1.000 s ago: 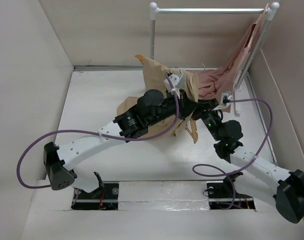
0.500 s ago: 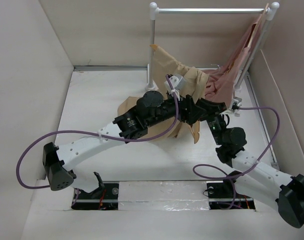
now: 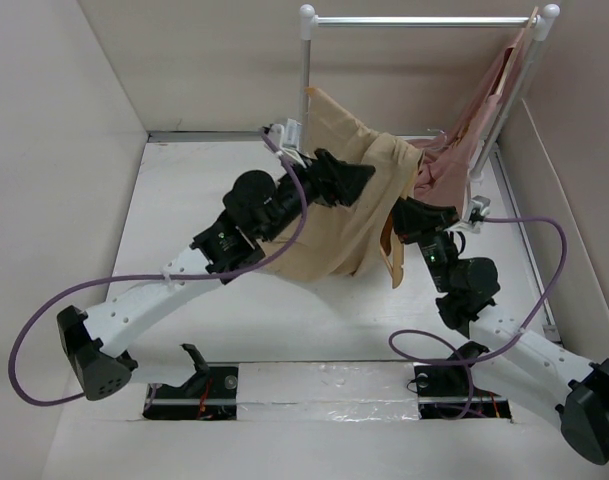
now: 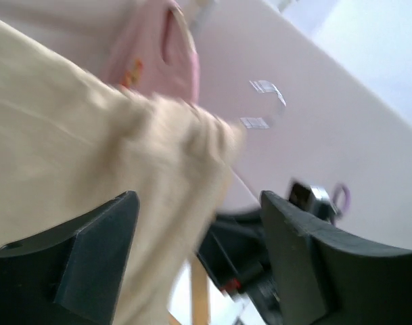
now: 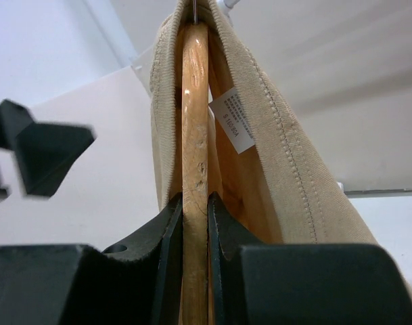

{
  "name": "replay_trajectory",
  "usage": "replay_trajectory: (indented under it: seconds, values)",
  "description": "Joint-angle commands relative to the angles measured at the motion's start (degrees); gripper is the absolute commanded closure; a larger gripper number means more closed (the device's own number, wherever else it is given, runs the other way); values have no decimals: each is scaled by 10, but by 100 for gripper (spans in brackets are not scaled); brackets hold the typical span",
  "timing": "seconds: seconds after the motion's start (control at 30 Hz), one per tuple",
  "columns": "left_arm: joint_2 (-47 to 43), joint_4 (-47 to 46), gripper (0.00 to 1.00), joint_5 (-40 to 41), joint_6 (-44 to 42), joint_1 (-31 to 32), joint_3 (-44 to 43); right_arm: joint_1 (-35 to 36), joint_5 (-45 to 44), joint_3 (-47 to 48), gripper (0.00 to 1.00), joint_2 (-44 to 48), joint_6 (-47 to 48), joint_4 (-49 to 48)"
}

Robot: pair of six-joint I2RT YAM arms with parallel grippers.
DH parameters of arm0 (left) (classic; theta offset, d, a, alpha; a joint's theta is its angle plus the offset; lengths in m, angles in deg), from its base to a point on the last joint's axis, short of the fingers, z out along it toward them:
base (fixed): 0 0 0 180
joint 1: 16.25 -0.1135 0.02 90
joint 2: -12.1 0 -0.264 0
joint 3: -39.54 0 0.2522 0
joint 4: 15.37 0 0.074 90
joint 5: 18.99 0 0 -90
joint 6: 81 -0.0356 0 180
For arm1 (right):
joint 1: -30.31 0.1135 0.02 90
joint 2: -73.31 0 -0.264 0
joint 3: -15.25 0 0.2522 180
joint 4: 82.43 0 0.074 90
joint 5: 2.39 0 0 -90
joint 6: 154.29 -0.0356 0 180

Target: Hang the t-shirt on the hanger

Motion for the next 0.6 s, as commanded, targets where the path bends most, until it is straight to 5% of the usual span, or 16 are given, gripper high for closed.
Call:
replay_trajectory:
  seconds: [0.0, 0.57]
  values:
    - [8, -57, 26, -2, 69, -61, -7, 3, 10, 20, 100, 20, 8, -48]
    - [107, -71, 22, -95, 186, -107, -52, 14, 24, 48, 100, 15, 34, 6]
